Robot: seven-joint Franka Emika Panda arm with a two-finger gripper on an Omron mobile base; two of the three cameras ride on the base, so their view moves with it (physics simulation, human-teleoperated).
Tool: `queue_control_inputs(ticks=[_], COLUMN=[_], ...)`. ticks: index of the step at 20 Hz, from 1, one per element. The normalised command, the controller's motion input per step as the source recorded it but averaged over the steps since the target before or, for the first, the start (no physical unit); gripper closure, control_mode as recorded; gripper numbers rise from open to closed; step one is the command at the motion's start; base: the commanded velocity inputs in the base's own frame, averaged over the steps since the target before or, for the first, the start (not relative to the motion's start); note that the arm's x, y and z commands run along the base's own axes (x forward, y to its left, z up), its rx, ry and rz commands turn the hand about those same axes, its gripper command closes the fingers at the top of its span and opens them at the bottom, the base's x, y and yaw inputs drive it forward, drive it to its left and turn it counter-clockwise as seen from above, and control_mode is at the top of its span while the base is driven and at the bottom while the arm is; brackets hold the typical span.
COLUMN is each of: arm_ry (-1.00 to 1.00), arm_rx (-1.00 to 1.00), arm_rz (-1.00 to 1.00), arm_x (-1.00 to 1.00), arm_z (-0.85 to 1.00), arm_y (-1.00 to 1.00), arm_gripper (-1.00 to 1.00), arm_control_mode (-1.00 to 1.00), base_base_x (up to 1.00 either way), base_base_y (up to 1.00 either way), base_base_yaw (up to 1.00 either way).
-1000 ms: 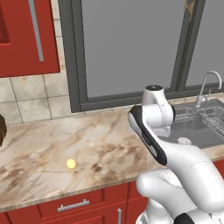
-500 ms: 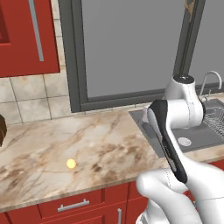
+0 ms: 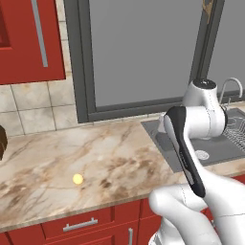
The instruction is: Gather the eggs and milk located in the vicinity of the sink area and place them right next to the bowl.
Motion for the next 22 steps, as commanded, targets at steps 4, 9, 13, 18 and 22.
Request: queue_control_inputs(ticks=[4,9,13,18,22], arm_ry=[0.00,0.00,0.00,0.00,0.00], arm_rx=[0.00,0.00,0.00,0.00,0.00], arm_rz=[0.00,0.00,0.00,0.00,0.00], arm_x=[-0.02,0.00,0.00,0.00,0.00], arm_z=[0.00,0.00,0.00,0.00,0.00], arm_y=[0.00,0.00,0.00,0.00,0.00], arm_gripper=[1.00,1.00,1.00,1.00,1.00], arm_control_mode=[1.00,1.00,1.00,1.00,1.00], base_base_x=[-0.06,-0.76,-0.57,-0.57,-0.24], base_base_y=[0.00,-0.46,-0.92,-1.00,-1.00], base_base_yaw=[0.00,-0.25,-0.25,-0.13,-0.24])
